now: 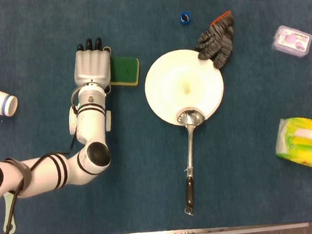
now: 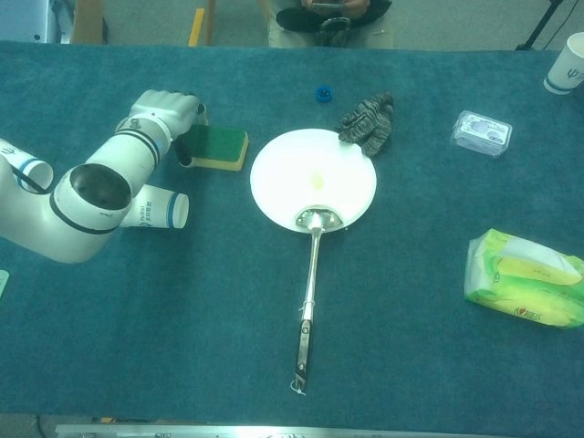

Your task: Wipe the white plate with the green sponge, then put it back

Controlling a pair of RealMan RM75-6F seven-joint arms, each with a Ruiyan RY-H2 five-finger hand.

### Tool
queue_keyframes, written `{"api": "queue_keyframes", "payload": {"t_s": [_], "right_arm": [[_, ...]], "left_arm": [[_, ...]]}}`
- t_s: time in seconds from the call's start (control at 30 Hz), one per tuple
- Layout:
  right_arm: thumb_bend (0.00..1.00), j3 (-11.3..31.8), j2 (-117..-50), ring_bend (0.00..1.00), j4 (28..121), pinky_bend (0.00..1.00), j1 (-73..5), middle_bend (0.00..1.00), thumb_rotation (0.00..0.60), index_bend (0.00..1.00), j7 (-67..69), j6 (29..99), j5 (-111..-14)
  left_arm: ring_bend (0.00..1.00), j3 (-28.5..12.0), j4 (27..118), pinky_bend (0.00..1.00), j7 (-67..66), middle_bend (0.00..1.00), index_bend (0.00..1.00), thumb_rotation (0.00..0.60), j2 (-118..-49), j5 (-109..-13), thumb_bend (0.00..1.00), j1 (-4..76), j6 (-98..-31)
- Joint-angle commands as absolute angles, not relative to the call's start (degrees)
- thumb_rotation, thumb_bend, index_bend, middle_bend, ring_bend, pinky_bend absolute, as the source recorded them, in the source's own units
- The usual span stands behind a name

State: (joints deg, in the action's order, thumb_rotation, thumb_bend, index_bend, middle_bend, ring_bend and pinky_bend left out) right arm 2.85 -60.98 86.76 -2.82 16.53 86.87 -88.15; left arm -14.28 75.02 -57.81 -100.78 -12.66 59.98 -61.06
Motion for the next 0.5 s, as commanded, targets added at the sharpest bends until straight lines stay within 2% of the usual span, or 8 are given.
{"api": "queue_keyframes", "payload": {"t_s": [0.03,0.27,0.5], "right_arm": [[0.32,2.9,-60.9,0.12,86.8,0.26,-2.8,0.24,0.6,0.17,16.5,86.9,-88.2],[0.32,2.9,-61.0,0.12,86.8,0.26,-2.8,0.24,0.6,0.17,16.6,87.1,-88.3],[0.32,2.9,-61.2,0.12,86.7,0.26,-2.9,0.24,0.6,0.17,16.7,86.9,-88.6]], "left_arm": [[0.0,-14.5,74.6,0.1,-57.7,0.07,0.24,0.599,-101.0,-12.6,0.25,60.0,-60.9],[0.02,-14.7,75.0,0.1,-56.7,0.17,0.37,0.6,-100.7,-14.2,0.25,59.5,-61.1],[0.03,-13.8,81.2,0.17,-57.2,0.22,0.39,0.6,-97.4,-16.8,0.25,59.0,-62.8]]}}
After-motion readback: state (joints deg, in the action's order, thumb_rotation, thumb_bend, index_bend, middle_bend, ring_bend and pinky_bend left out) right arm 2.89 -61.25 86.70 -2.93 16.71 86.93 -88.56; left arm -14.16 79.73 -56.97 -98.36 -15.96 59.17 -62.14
